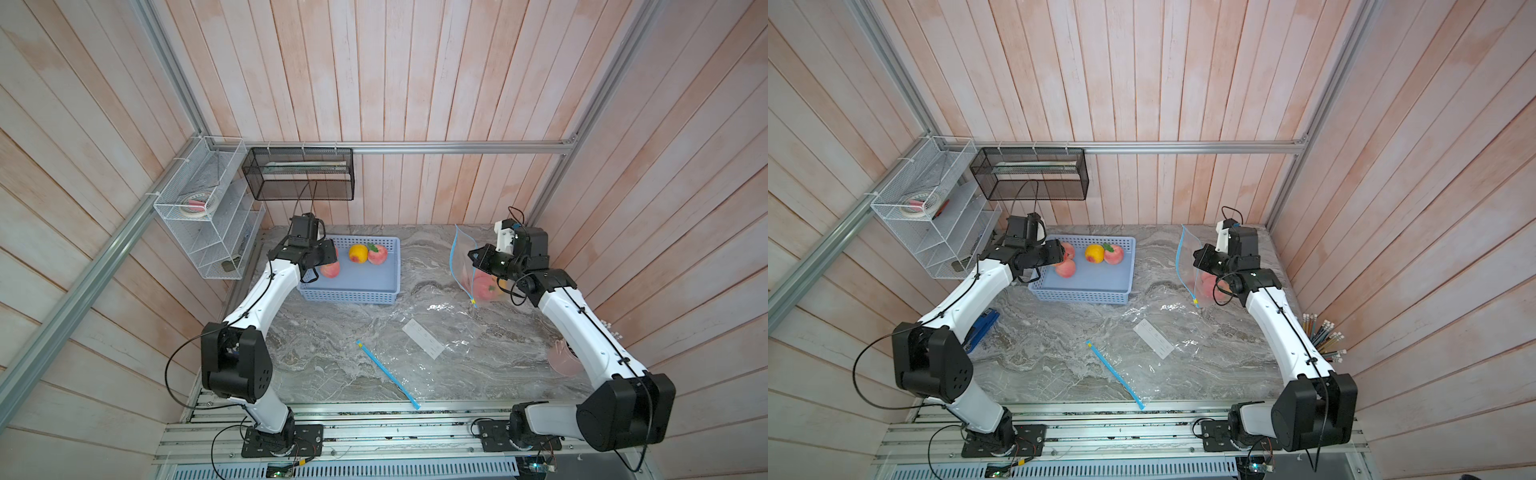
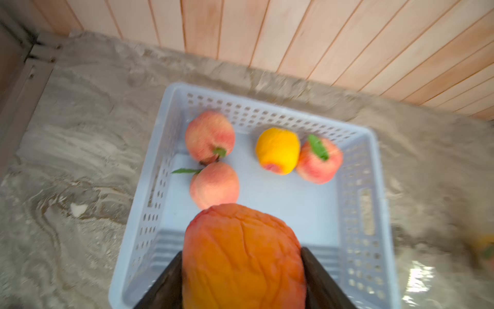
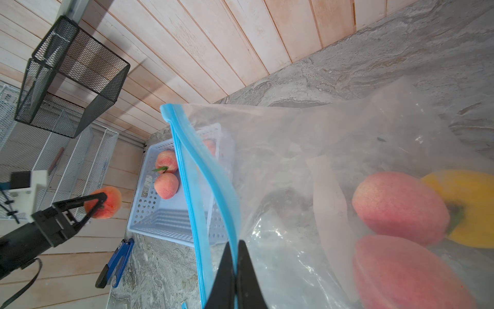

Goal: Place the peach in a zip-top bag and seal the zipper
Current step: Pick up the peach from the basket, then place the peach in the zipper food storage bag.

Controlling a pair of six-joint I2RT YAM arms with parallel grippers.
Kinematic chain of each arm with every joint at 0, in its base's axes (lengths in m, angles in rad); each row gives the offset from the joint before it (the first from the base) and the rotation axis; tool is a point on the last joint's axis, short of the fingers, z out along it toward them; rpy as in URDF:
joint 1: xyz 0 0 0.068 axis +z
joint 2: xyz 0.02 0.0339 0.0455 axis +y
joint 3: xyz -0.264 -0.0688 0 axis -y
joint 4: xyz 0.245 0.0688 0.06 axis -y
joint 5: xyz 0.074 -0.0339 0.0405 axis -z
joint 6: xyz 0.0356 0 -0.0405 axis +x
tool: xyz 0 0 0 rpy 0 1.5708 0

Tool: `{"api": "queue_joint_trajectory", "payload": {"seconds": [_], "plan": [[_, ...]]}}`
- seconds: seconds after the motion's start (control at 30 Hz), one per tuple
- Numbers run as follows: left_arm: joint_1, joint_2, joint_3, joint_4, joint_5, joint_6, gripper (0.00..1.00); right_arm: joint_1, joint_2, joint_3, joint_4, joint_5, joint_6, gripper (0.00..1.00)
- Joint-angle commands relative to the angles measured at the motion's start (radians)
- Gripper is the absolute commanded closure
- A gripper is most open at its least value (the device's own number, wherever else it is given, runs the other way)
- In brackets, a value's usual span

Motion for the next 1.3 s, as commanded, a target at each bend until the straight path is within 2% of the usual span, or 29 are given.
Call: {"api": "queue_joint_trajectory", "payload": {"seconds": [0.0, 0.1, 0.23, 0.47, 0.7, 1.0, 1.27], "plan": [[-0.007, -0.057, -0.05, 0.115, 0.192, -0.071, 0.43, 0.03, 0.009, 0.06, -0.004, 0.024, 0.002, 1.0], [-0.028, -0.124, -0.088, 0.215, 0.288, -0.119, 0.43, 0.062, 0.029, 0.147, -0.044, 0.052, -0.017, 1.0], [-0.041, -0.206, -0.171, 0.423, 0.435, -0.261, 0.43, 0.101, 0.046, 0.197, -0.047, 0.052, -0.011, 1.0], [-0.139, -0.239, -0.246, 0.734, 0.545, -0.412, 0.43, 0.135, 0.067, 0.19, -0.017, 0.047, 0.013, 1.0], [-0.268, -0.181, -0.231, 0.886, 0.538, -0.45, 0.43, 0.156, 0.077, 0.17, 0.018, 0.025, 0.032, 1.0], [-0.422, -0.085, -0.101, 0.788, 0.38, -0.309, 0.43, 0.188, 0.098, 0.158, 0.058, -0.001, 0.052, 1.0], [-0.459, 0.029, 0.0, 0.7, 0.295, -0.237, 0.43, 0.198, 0.098, 0.151, 0.071, -0.016, 0.056, 1.0]]}}
